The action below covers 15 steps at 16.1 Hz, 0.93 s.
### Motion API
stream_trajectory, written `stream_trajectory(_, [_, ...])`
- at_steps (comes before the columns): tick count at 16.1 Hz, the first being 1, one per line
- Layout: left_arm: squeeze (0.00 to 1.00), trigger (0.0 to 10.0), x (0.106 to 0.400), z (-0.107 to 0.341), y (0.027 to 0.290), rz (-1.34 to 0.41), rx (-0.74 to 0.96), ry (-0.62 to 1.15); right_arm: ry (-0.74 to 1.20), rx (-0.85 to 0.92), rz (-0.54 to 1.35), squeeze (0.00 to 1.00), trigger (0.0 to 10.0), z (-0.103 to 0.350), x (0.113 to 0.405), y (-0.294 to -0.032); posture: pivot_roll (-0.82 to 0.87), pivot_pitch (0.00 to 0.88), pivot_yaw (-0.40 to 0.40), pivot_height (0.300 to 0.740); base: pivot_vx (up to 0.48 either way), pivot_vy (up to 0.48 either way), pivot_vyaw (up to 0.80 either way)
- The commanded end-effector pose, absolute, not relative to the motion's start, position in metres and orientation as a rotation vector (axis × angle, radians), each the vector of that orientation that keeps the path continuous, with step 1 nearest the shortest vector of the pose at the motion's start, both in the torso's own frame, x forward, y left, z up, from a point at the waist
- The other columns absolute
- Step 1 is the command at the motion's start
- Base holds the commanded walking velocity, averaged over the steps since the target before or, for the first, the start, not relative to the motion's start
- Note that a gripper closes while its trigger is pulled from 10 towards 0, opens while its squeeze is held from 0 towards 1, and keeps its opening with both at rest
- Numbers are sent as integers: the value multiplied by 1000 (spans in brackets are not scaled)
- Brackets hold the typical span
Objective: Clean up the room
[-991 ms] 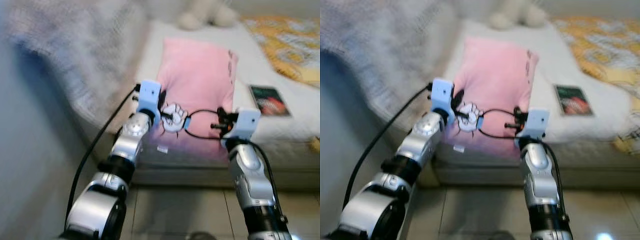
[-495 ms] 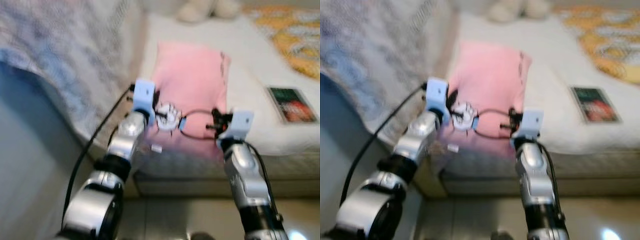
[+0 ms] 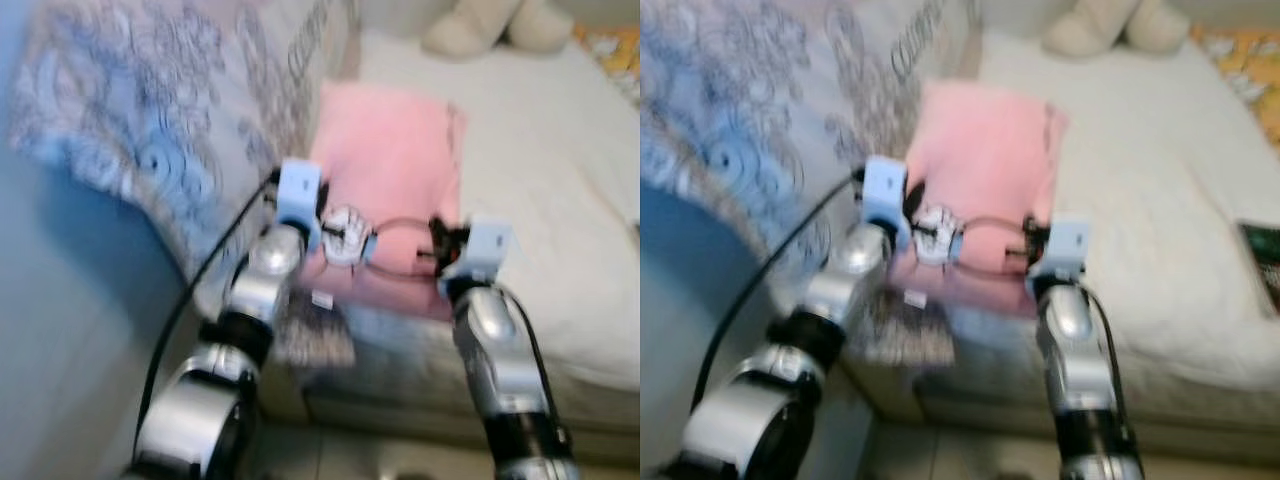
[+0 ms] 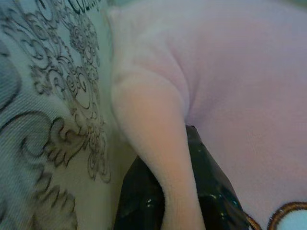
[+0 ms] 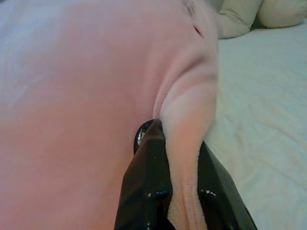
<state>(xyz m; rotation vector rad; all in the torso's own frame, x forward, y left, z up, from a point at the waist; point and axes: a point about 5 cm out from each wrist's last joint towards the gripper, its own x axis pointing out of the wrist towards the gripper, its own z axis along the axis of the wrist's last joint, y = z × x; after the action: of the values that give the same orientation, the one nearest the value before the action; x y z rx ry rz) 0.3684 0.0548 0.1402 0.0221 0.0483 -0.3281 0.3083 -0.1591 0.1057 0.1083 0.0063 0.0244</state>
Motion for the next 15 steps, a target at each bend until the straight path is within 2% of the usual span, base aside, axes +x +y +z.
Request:
stream_trajectory(1, [0,10000,370,152,44,-348,37,12,-22,89,-17,0,10000,111,309,-171,-176,0,67,740,480,0,0])
stream_trajectory(6, [0,10000,368,152,32,-382,46,23,-19,92,-30,0,10000,109,308,-174,-181,0,74,740,480,0,0])
stream_trajectory(8, [0,10000,370,148,29,-346,74,68,49,129,-52,0,10000,103,314,-184,-182,0,79,740,480,0,0])
stream_trajectory(11, [0,10000,373,132,31,-316,53,162,168,129,-68,0,10000,89,329,-202,-180,0,88,740,0,0,0])
stream_trajectory(12, [0,10000,377,132,38,-277,20,174,190,76,-80,0,10000,87,335,-211,-181,16,95,740,0,0,0])
stream_trajectory(15, [0,10000,383,138,47,-204,-9,159,200,-22,-64,0,10000,90,347,-215,-192,83,101,740,0,0,0])
